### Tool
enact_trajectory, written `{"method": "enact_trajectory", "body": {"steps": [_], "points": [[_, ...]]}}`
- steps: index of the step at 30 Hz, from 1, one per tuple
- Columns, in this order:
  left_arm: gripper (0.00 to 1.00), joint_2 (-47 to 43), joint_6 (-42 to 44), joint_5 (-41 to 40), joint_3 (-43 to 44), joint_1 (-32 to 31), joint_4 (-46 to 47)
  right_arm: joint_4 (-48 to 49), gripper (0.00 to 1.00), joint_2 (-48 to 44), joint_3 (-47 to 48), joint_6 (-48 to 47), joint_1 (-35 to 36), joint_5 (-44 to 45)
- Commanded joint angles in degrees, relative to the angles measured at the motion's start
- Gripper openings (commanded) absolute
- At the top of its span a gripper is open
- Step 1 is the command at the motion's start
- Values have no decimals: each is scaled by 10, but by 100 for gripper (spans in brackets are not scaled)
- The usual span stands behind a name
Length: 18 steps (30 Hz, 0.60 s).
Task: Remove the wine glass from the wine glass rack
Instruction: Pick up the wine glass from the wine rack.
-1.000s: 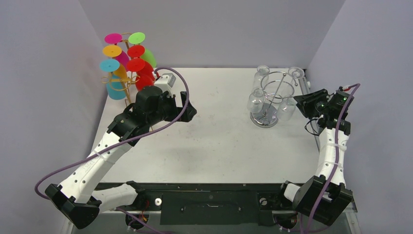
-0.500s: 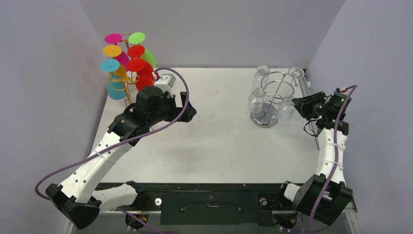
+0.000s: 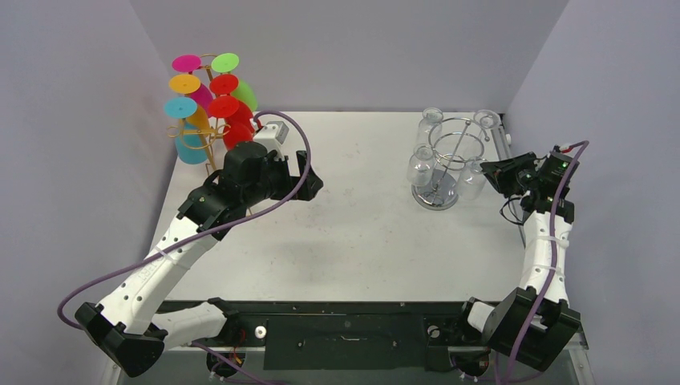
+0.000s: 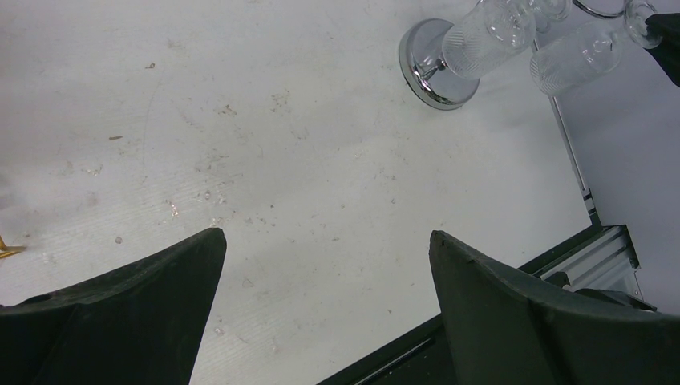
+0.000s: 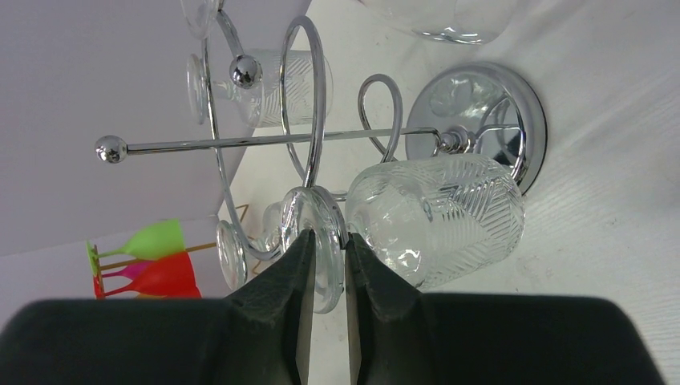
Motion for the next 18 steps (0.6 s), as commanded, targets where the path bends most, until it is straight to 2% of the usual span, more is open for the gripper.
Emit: {"method": "enact_trajectory", "body": {"steps": [1, 7, 18], "points": [[96, -1, -2, 7, 4, 4, 32, -19, 5, -17, 14, -31, 5, 32], [96, 0, -2, 7, 6, 4, 32, -31, 13, -26, 14, -41, 5, 44], [96, 1, -5, 7, 5, 4, 31, -44, 19, -34, 16, -51, 4, 56]]}}
